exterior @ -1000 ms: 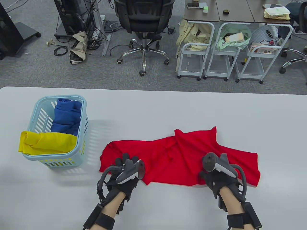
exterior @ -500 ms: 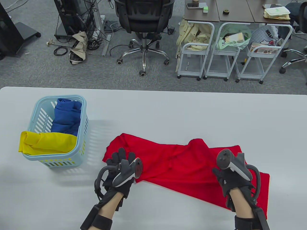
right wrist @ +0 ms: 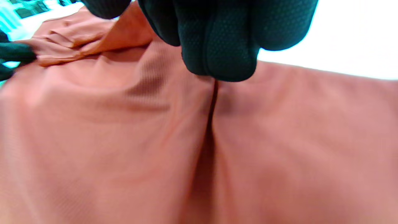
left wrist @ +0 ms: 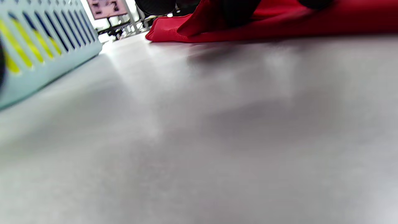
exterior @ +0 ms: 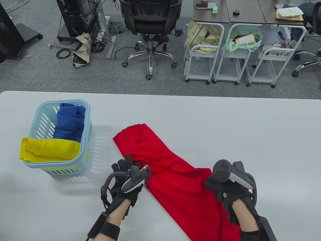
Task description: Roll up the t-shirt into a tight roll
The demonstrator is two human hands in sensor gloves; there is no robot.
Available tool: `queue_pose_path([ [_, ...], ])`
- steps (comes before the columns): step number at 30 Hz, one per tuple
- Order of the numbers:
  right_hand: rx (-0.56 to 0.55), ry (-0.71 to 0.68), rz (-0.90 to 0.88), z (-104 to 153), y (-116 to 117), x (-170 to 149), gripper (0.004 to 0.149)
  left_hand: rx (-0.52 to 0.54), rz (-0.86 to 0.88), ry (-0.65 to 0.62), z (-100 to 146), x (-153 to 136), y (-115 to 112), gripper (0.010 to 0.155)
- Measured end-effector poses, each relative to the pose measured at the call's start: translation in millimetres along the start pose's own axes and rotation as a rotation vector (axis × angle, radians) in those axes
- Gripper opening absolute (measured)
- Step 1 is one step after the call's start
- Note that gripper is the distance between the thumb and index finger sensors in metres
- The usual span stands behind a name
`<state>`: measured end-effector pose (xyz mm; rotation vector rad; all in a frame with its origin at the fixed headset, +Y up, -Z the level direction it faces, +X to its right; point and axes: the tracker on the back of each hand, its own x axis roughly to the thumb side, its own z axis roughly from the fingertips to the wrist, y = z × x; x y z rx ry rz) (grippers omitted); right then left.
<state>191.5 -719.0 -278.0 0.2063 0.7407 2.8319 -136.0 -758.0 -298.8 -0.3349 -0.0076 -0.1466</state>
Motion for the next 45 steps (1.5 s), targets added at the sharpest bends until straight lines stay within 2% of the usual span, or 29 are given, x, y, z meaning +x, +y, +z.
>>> queue_pose_path([
  [4, -0.057, -0.096, 0.066, -1.6, 5.7, 16.5, 0.057, 0.057, 0.245, -0.097, 12.3, 6.3, 7.8, 0.072],
  [7, -0.04, -0.129, 0.141, -10.2, 18.5, 23.9, 0.066, -0.107, 0.287, -0.195, 10.0, 26.0, -2.7, 0.082],
  [9, 0.039, -0.107, 0.176, -19.5, 32.4, 26.1, 0.07, -0.266, 0.185, -0.204, 3.6, 37.6, -11.8, 0.087],
  [10, 0.095, -0.1, 0.196, -24.7, 41.6, 27.2, 0.07, -0.264, 0.07, -0.202, 1.5, 40.3, -14.3, 0.089],
  [12, 0.126, -0.099, 0.212, -24.3, 49.0, 35.2, 0.074, -0.211, -0.1, -0.168, -2.2, 38.6, -16.8, 0.087],
  [13, 0.117, -0.102, 0.218, -22.0, 48.5, 41.1, 0.074, -0.2, -0.073, -0.149, -3.9, 35.4, -15.5, 0.084],
  [14, 0.123, -0.138, 0.225, -17.9, 47.7, 52.4, 0.072, -0.17, -0.02, -0.073, -3.9, 30.2, -11.6, 0.083],
  [15, 0.131, -0.168, 0.225, -14.2, 47.4, 61.0, 0.071, -0.101, -0.026, -0.013, -3.5, 26.0, -8.0, 0.081],
  [16, 0.129, -0.204, 0.221, -9.1, 47.2, 71.6, 0.069, 0.023, -0.099, 0.053, -3.0, 20.6, -3.7, 0.077],
  [17, 0.116, -0.234, 0.229, -5.7, 47.1, 78.8, 0.067, 0.091, -0.182, 0.095, -2.9, 17.0, -1.9, 0.075],
  [18, 0.086, -0.233, 0.265, -2.4, 45.5, 85.0, 0.066, 0.107, -0.262, 0.113, -0.6, 13.2, -0.2, 0.072],
  [20, 0.025, -0.207, 0.279, 0.7, 41.9, 87.0, 0.06, 0.083, -0.166, 0.057, 2.8, 7.5, -0.4, 0.066],
  [23, -0.034, -0.163, 0.159, -1.0, 33.4, 74.8, 0.053, -0.106, 0.272, -0.246, 0.4, 5.1, -8.3, 0.069],
  [24, -0.038, -0.166, 0.116, -2.1, 31.1, 70.8, 0.053, -0.186, 0.386, -0.304, -3.3, 8.6, -15.0, 0.072],
  [25, -0.045, -0.172, 0.087, -3.4, 29.3, 68.0, 0.053, -0.263, 0.417, -0.298, -5.0, 13.0, -19.4, 0.075],
  [26, -0.059, -0.157, 0.081, -5.0, 26.9, 65.0, 0.053, -0.31, 0.304, -0.295, -5.5, 18.9, -21.0, 0.077],
  [28, -0.075, -0.127, 0.101, -8.2, 22.6, 61.5, 0.053, -0.24, 0.007, -0.334, -4.5, 29.2, -20.6, 0.079],
  [29, -0.08, -0.117, 0.106, -10.2, 20.4, 60.7, 0.054, -0.219, -0.037, -0.346, -3.0, 33.2, -19.9, 0.079],
  [32, -0.122, -0.069, 0.097, -18.5, 6.1, 59.3, 0.055, -0.262, 0.055, -0.414, 1.4, 45.3, -21.8, 0.08],
  [36, -0.141, -0.048, 0.122, -35.8, -8.6, 68.9, 0.057, -0.252, -0.008, -0.481, 8.7, 60.0, -23.1, 0.08],
  [39, -0.057, -0.08, 0.135, -57.1, 0.7, 75.3, 0.064, -0.256, -0.013, -0.524, 12.8, 66.4, -24.1, 0.08],
  [42, -0.006, -0.075, 0.208, -73.0, 25.2, 79.1, 0.065, -0.255, -0.01, -0.53, 12.5, 65.7, -24.2, 0.081],
  [43, -0.085, -0.073, 0.253, -71.2, 24.6, 79.5, 0.06, -0.261, 0.003, -0.532, 11.6, 64.2, -24.5, 0.081],
  [45, -0.096, -0.047, 0.231, -71.7, 21.5, 78.6, 0.039, -0.267, 0.016, -0.535, 10.6, 62.2, -25.4, 0.082],
])
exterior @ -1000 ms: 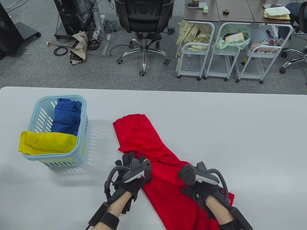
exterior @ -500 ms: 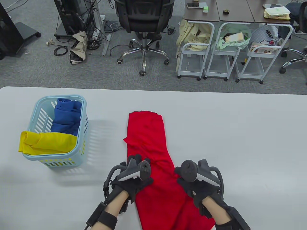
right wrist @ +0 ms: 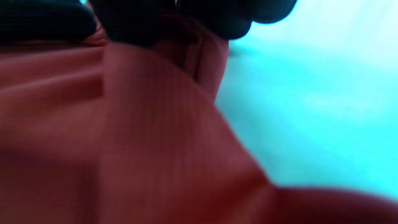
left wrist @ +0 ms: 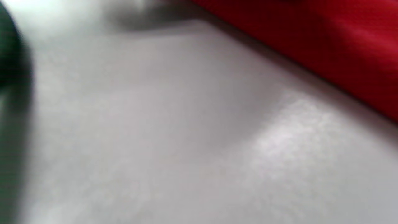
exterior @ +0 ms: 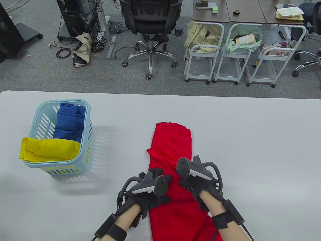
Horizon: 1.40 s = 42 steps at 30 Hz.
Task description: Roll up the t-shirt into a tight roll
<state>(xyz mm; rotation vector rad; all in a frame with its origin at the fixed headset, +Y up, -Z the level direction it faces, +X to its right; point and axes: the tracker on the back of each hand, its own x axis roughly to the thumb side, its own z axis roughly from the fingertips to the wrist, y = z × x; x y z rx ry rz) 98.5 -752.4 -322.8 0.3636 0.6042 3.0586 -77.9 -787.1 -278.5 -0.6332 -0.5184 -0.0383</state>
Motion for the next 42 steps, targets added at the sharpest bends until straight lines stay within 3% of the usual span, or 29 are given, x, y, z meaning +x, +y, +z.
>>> queue_pose_path([
  [4, -0.031, 0.082, -0.113, 1.1, -2.9, -17.3, 0.038, -0.001, 0.0, -0.001, 0.3, -0.1, 0.1, 0.081],
  [8, -0.126, 0.435, -0.17, 14.4, -12.5, -71.5, 0.039, -0.001, 0.004, -0.001, 0.5, -1.0, 0.3, 0.081],
  [12, -0.007, 0.76, -0.12, 27.9, 2.9, -127.2, 0.038, -0.006, -0.018, 0.011, -0.3, 0.4, -0.8, 0.081],
  [14, -0.019, 0.743, -0.127, 32.8, -0.5, -132.9, 0.045, -0.007, -0.016, 0.009, -0.5, 0.3, -1.0, 0.081],
  [16, -0.074, 0.642, -0.19, 35.6, -11.4, -120.6, 0.051, -0.008, -0.014, 0.009, -0.7, 0.0, -1.3, 0.081],
  [20, -0.133, 0.172, -0.236, 31.4, -23.2, -70.7, 0.058, -0.008, -0.016, 0.01, -0.2, 0.0, -1.1, 0.081],
  [23, 0.017, -0.086, -0.247, 19.4, -7.0, -45.3, 0.067, -0.007, -0.016, 0.01, 0.0, -0.1, -1.1, 0.081],
  [24, 0.058, -0.068, -0.248, 15.1, -0.1, -44.7, 0.066, -0.007, -0.018, 0.01, 0.0, 0.1, -1.2, 0.081],
  [27, 0.257, 0.197, -0.117, 4.7, 25.7, -68.3, 0.067, -0.003, -0.026, 0.016, 0.5, 0.3, -1.2, 0.08],
  [30, 0.173, 0.391, -0.14, 6.1, 25.1, -96.8, 0.067, 0.002, -0.043, 0.024, -0.8, 2.7, -1.0, 0.079],
  [34, 0.185, 0.473, -0.143, 15.0, 18.4, -112.0, 0.071, 0.039, -0.038, 0.027, 1.2, 4.5, 4.5, 0.074],
  [36, 0.173, 0.415, -0.193, 22.1, 9.6, -108.2, 0.07, 0.09, -0.034, 0.057, 4.9, 7.7, 12.3, 0.074],
  [39, 0.147, 0.148, -0.239, 33.4, -3.7, -83.7, 0.065, 0.198, -0.11, 0.116, 6.6, 15.8, 29.2, 0.072],
  [40, 0.167, 0.055, -0.233, 37.2, -2.5, -73.1, 0.064, 0.211, -0.14, 0.134, 4.0, 19.8, 35.8, 0.071],
  [42, 0.209, 0.024, -0.184, 42.1, 6.4, -61.8, 0.065, 0.219, -0.164, 0.147, -3.6, 29.3, 44.7, 0.069],
])
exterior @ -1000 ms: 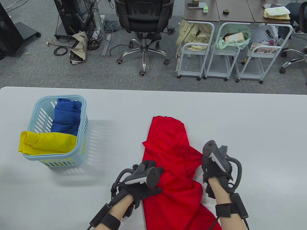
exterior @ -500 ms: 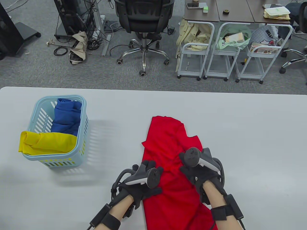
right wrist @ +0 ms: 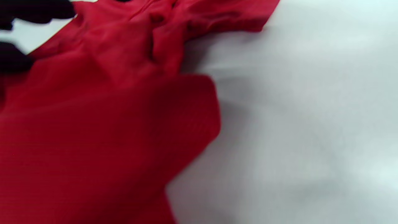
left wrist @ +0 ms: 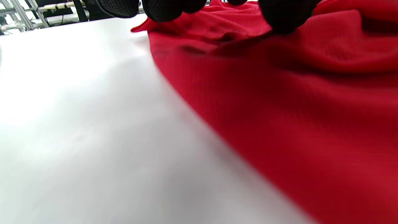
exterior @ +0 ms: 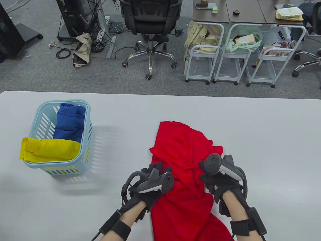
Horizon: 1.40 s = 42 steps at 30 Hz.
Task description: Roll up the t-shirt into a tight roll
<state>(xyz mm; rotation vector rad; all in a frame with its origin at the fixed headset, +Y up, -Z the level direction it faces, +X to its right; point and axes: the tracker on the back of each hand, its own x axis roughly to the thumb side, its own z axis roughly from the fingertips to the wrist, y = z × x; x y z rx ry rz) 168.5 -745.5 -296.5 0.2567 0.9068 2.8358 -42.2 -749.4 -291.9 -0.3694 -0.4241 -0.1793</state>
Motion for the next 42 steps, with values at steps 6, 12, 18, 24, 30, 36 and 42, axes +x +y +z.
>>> queue_pose_path([
  [6, 0.065, 0.027, -0.042, -11.1, 19.6, -10.1, 0.066, 0.036, -0.191, -0.021, -29.1, 44.7, 7.9, 0.065],
  [12, 0.031, 0.138, -0.031, -11.6, 14.3, -22.4, 0.063, 0.189, -0.141, 0.017, -52.0, 38.5, 19.7, 0.04],
  [18, -0.008, 0.388, -0.128, -13.8, 5.9, -87.8, 0.072, 0.381, -0.585, 0.538, -4.2, -65.1, 65.3, 0.041],
  [24, -0.086, 0.365, -0.164, 1.0, -6.0, -85.1, 0.075, 0.296, -0.102, 0.479, 42.1, -82.2, 64.5, 0.058],
  [30, -0.048, 0.219, 0.043, 4.5, -2.2, -27.7, 0.067, -0.14, 0.232, 0.123, 9.7, -30.8, -7.2, 0.079],
  [36, 0.015, 0.293, -0.019, -16.0, 7.5, -56.4, 0.079, -0.239, 0.028, 0.215, 7.6, -76.7, -26.7, 0.091],
  [42, -0.029, 0.27, -0.074, -22.8, 3.7, -57.4, 0.075, -0.295, -0.115, 0.47, 26.8, -133.1, -8.9, 0.087],
])
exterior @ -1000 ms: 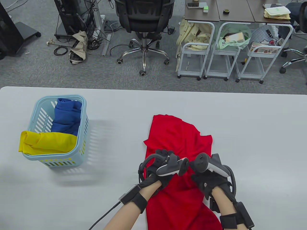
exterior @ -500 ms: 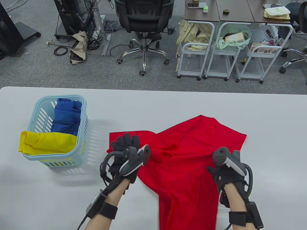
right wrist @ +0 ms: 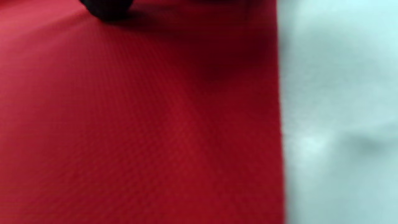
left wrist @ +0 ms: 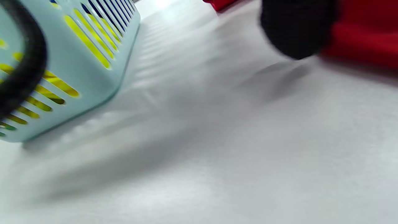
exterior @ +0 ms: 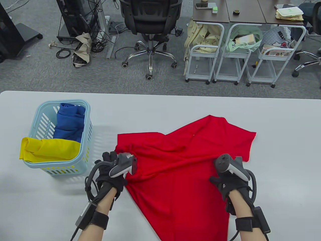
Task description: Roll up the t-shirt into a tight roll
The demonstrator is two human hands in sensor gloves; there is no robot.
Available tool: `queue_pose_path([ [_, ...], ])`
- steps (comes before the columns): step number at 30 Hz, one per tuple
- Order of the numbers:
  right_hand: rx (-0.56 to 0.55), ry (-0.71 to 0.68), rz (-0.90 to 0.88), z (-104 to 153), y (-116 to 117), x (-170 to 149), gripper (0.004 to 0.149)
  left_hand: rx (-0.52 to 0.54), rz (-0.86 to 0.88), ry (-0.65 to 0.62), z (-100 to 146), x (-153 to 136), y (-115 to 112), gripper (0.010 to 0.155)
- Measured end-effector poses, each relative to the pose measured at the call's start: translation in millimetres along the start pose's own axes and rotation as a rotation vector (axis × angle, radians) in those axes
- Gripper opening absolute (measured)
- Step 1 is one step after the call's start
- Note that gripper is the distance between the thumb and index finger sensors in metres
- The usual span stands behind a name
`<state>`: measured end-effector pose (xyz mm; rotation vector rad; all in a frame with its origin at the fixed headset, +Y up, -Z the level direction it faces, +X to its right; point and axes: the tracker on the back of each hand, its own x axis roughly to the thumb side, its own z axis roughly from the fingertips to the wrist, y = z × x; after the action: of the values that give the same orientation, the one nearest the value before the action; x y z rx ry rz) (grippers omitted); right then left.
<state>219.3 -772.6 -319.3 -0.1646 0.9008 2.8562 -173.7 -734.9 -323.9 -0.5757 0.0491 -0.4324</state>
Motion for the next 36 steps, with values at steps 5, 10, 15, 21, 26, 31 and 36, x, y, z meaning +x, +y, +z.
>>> queue_pose_path([
  [5, -0.082, -0.044, 0.129, 28.7, -2.8, 33.5, 0.072, 0.221, 0.192, -0.18, 31.2, 50.3, 26.9, 0.071],
  [10, 0.026, -0.165, 0.167, 36.0, 17.2, 59.2, 0.08, 0.175, 0.199, -0.301, 25.5, 122.5, 26.6, 0.079],
  [15, 0.058, -0.102, 0.118, 7.1, 14.4, 41.3, 0.084, 0.172, 0.1, -0.286, 11.7, 137.3, 5.1, 0.085],
  [21, 0.045, -0.042, -0.042, -12.6, 2.6, 14.2, 0.083, 0.017, 0.114, -0.424, 8.1, 62.7, -14.8, 0.093],
  [26, 0.03, -0.029, -0.038, -12.9, 2.2, 14.0, 0.082, -0.116, 0.198, -0.399, 12.0, -5.5, -32.8, 0.092],
  [31, -0.014, 0.011, 0.036, -5.9, 0.8, 25.1, 0.078, 0.022, 0.194, -0.313, 36.1, -32.8, -6.7, 0.063],
  [36, -0.073, 0.001, 0.108, 10.2, -3.0, 34.1, 0.072, 0.17, 0.378, -0.327, 52.0, -32.5, 23.4, 0.05],
])
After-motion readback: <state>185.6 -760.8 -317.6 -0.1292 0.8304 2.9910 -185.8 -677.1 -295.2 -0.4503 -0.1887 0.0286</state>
